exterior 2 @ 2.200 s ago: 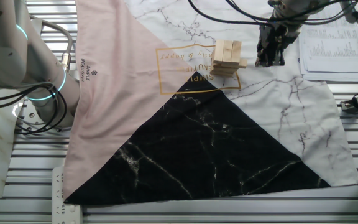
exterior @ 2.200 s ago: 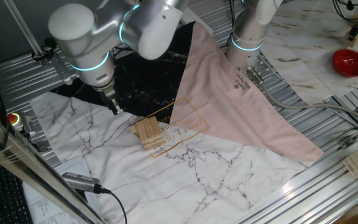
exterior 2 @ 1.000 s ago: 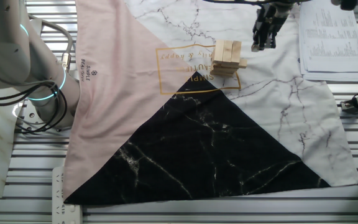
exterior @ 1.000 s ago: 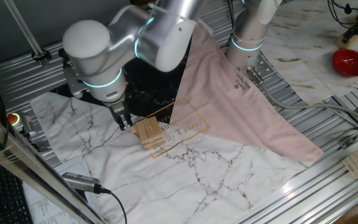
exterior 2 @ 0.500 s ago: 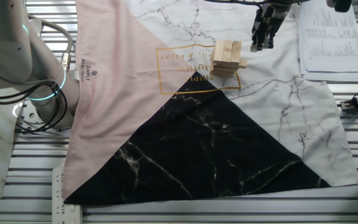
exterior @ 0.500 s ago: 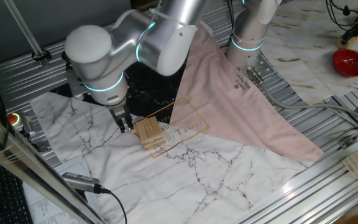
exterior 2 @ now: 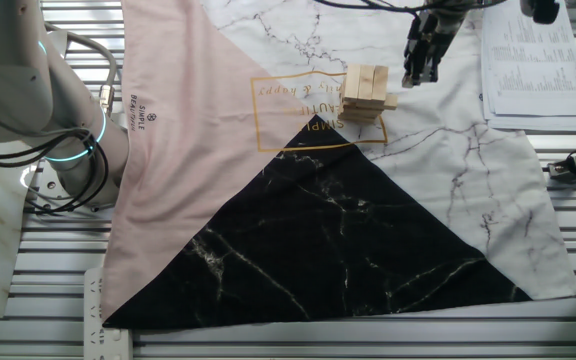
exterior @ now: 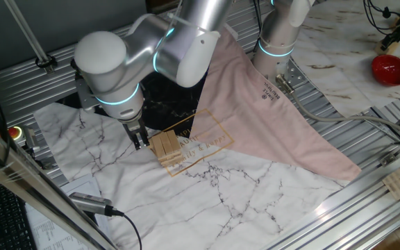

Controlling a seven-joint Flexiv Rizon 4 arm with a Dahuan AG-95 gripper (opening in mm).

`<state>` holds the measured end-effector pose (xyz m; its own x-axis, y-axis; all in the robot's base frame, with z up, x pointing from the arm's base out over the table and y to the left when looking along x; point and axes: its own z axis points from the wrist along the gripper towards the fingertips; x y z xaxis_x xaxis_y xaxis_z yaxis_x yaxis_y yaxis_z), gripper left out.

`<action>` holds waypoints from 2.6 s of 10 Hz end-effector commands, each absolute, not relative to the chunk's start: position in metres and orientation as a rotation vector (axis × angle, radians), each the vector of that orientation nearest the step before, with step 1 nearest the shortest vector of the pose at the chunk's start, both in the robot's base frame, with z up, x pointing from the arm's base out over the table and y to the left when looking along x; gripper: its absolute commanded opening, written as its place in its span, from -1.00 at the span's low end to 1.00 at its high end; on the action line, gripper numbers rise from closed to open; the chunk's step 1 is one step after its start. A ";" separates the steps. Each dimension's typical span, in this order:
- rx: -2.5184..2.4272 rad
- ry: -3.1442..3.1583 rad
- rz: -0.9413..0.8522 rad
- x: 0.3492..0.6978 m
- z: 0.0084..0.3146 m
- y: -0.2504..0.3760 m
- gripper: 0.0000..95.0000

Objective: Play Jenga

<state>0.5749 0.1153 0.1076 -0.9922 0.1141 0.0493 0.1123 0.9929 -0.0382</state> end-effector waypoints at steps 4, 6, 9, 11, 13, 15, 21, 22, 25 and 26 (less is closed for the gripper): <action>-0.157 -3.084 0.043 0.569 0.106 0.108 -1.00; -0.137 -3.086 0.042 0.569 0.105 0.108 -1.00; -0.122 -3.086 0.040 0.570 0.105 0.108 -1.00; -0.108 -3.084 0.038 0.570 0.105 0.108 -1.00; -0.117 -3.081 0.038 0.570 0.105 0.108 -1.00; -0.127 -3.093 0.041 0.570 0.105 0.108 -1.00; -0.127 -3.078 0.032 0.570 0.105 0.108 -1.00; -0.131 -3.063 0.031 0.570 0.105 0.108 -1.00; -0.165 -3.031 0.018 0.570 0.105 0.108 -1.00; -0.164 -3.017 0.012 0.570 0.105 0.108 -1.00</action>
